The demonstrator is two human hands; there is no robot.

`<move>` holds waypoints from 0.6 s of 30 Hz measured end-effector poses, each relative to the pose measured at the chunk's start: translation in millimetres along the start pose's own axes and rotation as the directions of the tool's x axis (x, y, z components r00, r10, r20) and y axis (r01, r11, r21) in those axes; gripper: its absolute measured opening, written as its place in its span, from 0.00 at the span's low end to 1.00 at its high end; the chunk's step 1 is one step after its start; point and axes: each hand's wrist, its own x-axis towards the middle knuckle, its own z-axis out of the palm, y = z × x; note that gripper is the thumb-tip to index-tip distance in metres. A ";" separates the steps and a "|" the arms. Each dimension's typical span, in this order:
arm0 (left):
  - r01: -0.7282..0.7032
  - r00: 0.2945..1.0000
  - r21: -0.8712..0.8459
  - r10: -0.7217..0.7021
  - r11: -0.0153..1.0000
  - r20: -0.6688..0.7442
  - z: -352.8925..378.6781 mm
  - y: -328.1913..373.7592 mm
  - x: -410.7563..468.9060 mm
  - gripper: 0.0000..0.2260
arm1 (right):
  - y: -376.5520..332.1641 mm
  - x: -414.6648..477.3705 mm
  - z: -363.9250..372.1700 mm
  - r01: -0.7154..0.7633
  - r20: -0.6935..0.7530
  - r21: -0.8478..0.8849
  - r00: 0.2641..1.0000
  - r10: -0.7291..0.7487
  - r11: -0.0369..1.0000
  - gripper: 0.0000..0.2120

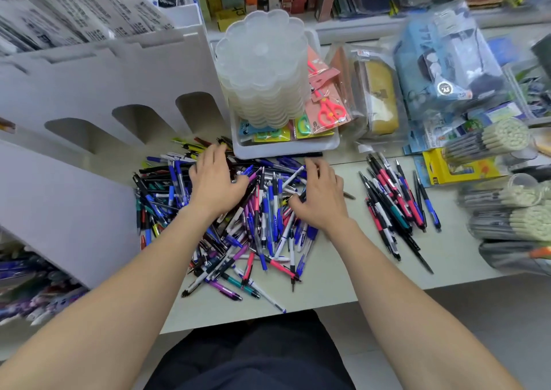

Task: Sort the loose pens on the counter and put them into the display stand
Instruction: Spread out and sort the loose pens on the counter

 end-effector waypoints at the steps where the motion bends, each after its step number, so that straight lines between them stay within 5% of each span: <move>1: 0.010 0.999 0.017 -0.011 1.000 0.052 -4.0 1.2 8.7 0.38 | -1.6 -0.4 0.0 0.004 0.020 0.001 1.000 -0.004 1.000 0.42; 9: -0.081 0.926 0.203 -0.002 0.976 0.377 -23.8 -10.3 58.8 0.42 | -7.9 -4.1 13.7 0.027 0.092 -0.084 0.996 -0.020 0.996 0.32; 12: -0.122 0.930 0.257 0.020 0.959 0.366 -21.0 -12.1 50.0 0.40 | -4.8 -4.6 14.5 -0.059 -0.011 -0.083 0.998 0.058 0.995 0.25; 18: -0.195 0.933 0.268 0.093 0.944 0.349 -5.5 -16.1 11.4 0.37 | 5.5 -12.0 7.3 0.023 -0.034 -0.044 0.999 -0.025 0.999 0.24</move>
